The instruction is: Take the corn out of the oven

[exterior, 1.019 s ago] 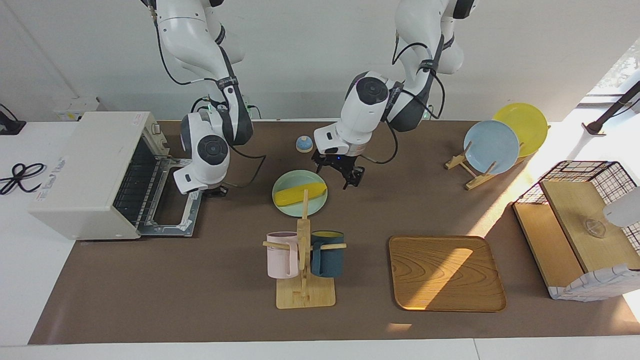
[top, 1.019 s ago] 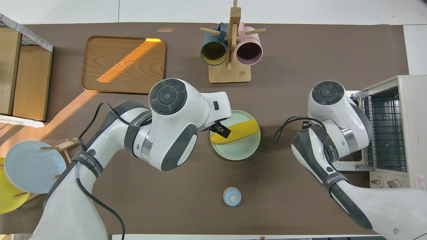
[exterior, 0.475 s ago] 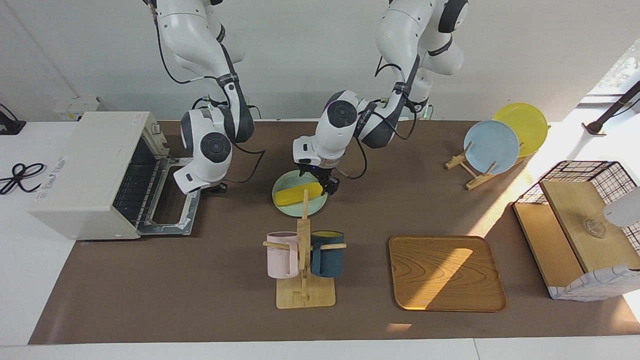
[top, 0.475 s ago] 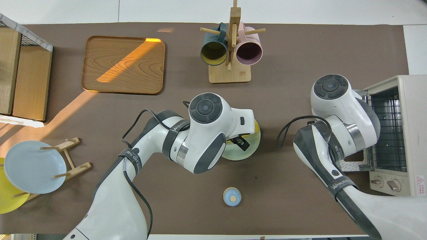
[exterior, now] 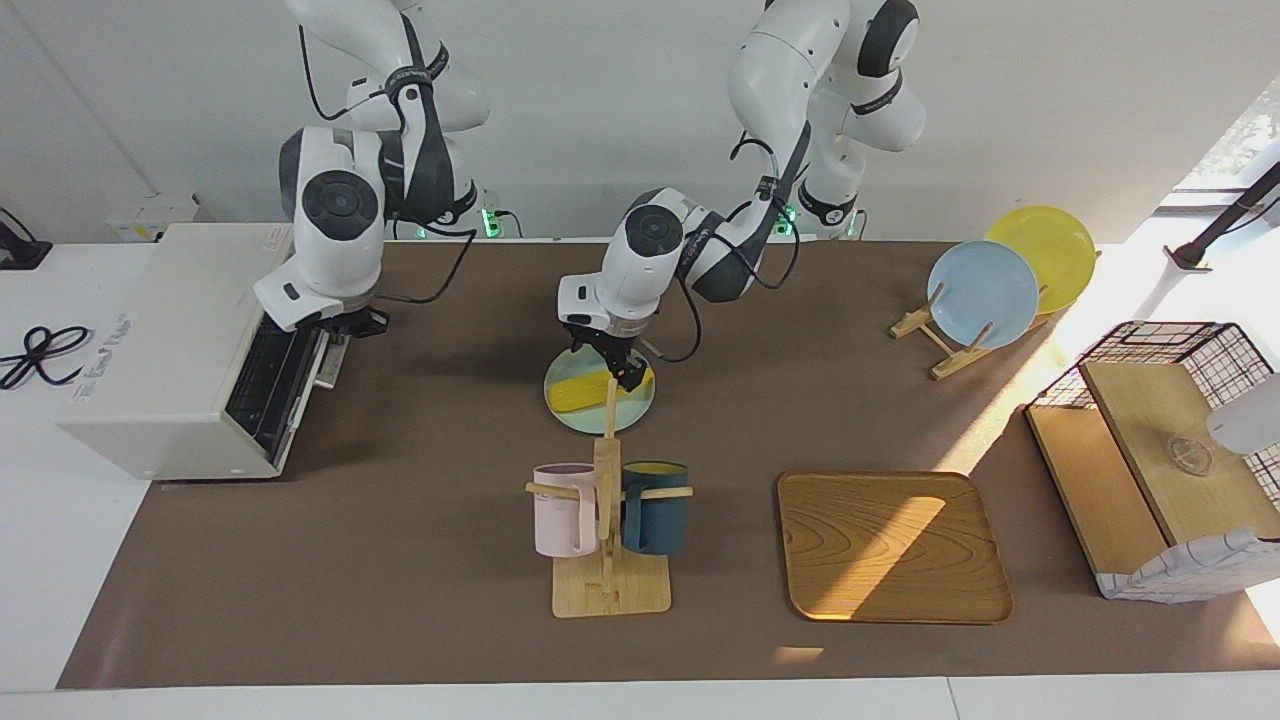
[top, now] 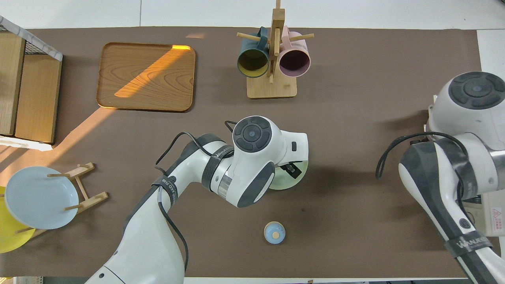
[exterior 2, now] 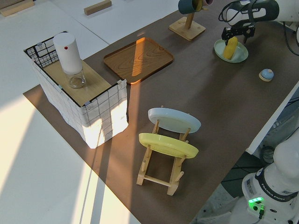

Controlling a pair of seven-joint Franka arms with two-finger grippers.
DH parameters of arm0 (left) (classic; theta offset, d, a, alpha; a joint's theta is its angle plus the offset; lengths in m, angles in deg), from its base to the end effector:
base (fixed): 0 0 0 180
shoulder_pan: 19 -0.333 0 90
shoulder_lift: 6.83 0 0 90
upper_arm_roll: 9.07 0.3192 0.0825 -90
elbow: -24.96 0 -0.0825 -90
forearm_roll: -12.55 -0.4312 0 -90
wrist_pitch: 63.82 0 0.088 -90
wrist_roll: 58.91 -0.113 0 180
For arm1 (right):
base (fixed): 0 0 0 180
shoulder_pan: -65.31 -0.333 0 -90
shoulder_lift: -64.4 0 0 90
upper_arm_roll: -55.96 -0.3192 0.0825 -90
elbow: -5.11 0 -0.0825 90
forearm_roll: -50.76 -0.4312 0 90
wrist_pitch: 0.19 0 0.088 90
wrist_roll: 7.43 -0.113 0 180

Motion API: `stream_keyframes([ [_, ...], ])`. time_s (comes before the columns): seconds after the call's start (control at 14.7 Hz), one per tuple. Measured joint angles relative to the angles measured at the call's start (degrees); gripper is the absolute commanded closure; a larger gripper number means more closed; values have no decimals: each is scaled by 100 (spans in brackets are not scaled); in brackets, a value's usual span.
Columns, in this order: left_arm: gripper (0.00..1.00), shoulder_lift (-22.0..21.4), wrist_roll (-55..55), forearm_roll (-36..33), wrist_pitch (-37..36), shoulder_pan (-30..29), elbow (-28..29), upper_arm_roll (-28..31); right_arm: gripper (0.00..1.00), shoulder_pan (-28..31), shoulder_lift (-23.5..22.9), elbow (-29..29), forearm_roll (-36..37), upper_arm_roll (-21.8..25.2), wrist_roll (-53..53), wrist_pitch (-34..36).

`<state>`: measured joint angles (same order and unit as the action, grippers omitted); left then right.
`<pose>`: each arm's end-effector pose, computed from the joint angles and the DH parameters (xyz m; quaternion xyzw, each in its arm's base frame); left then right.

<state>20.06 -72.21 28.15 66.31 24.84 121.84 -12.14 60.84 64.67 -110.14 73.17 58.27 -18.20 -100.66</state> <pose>0.4906 -0.5309 0.3082 0.8970 -0.4218 0.0175 0.1309 0.5676 -0.0149 0.4203 0.9748 -0.0140 -0.1023 0.1978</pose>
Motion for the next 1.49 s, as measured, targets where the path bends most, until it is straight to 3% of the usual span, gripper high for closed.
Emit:
stream_keyframes([
  [0.27, 0, 151, -79, -64, 211, 2, -5, 4, 100, 399, 200, 7, 2, 13, 573, 0],
  [0.61, 0, 220, -89, -66, 221, 24, 1, -27, 87, 411, 328, 306, -257, 4, 600, 434],
  [0.95, 0, 221, -89, -66, 221, 85, 26, -40, 59, 392, 440, 1310, -827, -64, 601, 1202],
  [1.02, 0, 221, -89, -66, 221, 85, 42, -40, 50, 392, 446, 1471, -976, -66, 602, 1301],
  [1.15, 0, 221, -89, -66, 221, 85, 91, -40, 19, 391, 446, 1642, -1300, -69, 603, 1478],
  [1.22, 5, 221, -89, -66, 221, 85, 115, -40, 0, 389, 445, 1668, -1442, -73, 603, 1543],
  [1.29, 9, 221, -89, -66, 222, 85, 132, -40, 0, 387, 445, 1676, -1536, -83, 603, 1582],
  [1.36, 31, 221, -89, -66, 223, 85, 140, -40, 0, 384, 445, 1677, -1600, -92, 603, 1600],
  [1.49, 62, 221, -88, -66, 223, 85, 141, -40, 0, 384, 444, 1696, -1707, -96, 603, 1606],
])
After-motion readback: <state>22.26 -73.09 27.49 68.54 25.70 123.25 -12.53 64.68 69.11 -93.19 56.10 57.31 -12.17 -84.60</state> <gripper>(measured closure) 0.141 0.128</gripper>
